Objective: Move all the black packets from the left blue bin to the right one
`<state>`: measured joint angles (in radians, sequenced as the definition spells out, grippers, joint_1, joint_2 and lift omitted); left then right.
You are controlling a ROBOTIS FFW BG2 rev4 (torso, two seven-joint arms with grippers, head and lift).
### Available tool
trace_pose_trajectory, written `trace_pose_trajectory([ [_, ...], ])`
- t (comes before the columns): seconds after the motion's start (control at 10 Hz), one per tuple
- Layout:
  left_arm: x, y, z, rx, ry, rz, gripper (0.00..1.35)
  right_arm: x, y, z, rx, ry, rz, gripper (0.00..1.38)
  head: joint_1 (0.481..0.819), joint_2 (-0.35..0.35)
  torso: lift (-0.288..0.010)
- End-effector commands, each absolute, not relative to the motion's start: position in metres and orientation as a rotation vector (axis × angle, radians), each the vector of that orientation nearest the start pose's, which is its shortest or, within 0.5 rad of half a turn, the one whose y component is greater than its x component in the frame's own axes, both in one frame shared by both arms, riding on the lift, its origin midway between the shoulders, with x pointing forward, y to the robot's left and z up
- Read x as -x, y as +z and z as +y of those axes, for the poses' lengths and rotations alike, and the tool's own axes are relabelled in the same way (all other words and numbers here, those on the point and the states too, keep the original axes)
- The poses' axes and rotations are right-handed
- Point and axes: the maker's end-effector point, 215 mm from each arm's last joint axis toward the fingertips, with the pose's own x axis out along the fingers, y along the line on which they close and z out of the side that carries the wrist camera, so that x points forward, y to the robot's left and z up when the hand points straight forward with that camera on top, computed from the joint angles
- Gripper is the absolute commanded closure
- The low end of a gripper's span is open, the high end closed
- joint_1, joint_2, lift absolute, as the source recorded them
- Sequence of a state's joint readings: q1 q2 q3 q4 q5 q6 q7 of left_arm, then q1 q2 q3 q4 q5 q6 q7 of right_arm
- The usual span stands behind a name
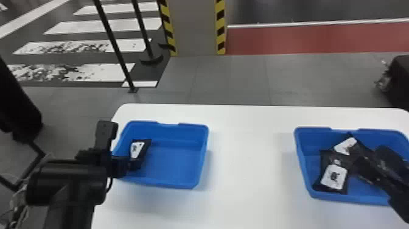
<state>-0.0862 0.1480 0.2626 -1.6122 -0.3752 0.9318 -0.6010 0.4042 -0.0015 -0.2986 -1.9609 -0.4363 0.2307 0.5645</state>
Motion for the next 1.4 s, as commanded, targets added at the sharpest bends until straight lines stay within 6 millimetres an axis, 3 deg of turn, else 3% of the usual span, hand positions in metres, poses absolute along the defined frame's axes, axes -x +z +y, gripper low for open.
trace_pose_trajectory([
  [0.0,-0.51,-0.497,0.385,-0.077,-0.081,0.825,1.2,-0.448,-0.353,-0.26,-0.393,0.323,0.076,0.4,0.695,0.161,-0.11],
  [0.2,-0.513,-0.456,0.37,-0.118,-0.121,0.71,1.2,-0.448,-0.353,-0.258,-0.397,0.328,0.078,0.4,0.695,0.141,-0.11],
  [0.3,-0.502,-0.431,0.352,-0.107,-0.166,0.661,1.2,-0.449,-0.349,-0.253,-0.409,0.34,0.069,0.4,0.695,0.133,-0.11],
  [0.4,-0.493,-0.398,0.329,-0.125,-0.212,0.594,1.2,-0.449,-0.347,-0.246,-0.426,0.359,0.072,0.4,0.695,0.127,-0.11],
  [0.5,-0.493,-0.37,0.292,-0.146,-0.299,0.517,1.2,-0.448,-0.344,-0.237,-0.43,0.392,0.081,0.4,0.695,0.113,-0.11],
  [0.6,-0.5,-0.355,0.254,-0.152,-0.393,0.454,1.2,-0.452,-0.341,-0.221,-0.445,0.431,0.081,0.4,0.695,0.086,-0.11],
  [0.8,-0.504,-0.346,0.199,-0.129,-0.491,0.411,1.2,-0.467,-0.337,-0.193,-0.47,0.493,0.072,0.4,0.695,0.042,-0.11],
  [1.1,-0.532,-0.341,0.101,-0.139,-0.727,0.326,1.2,-0.484,-0.333,-0.145,-0.506,0.607,0.081,0.4,0.695,-0.011,-0.11],
  [1.3,-0.544,-0.352,0.069,-0.134,-0.794,0.339,1.2,-0.488,-0.315,-0.114,-0.511,0.684,0.063,0.4,0.695,-0.047,-0.11],
])
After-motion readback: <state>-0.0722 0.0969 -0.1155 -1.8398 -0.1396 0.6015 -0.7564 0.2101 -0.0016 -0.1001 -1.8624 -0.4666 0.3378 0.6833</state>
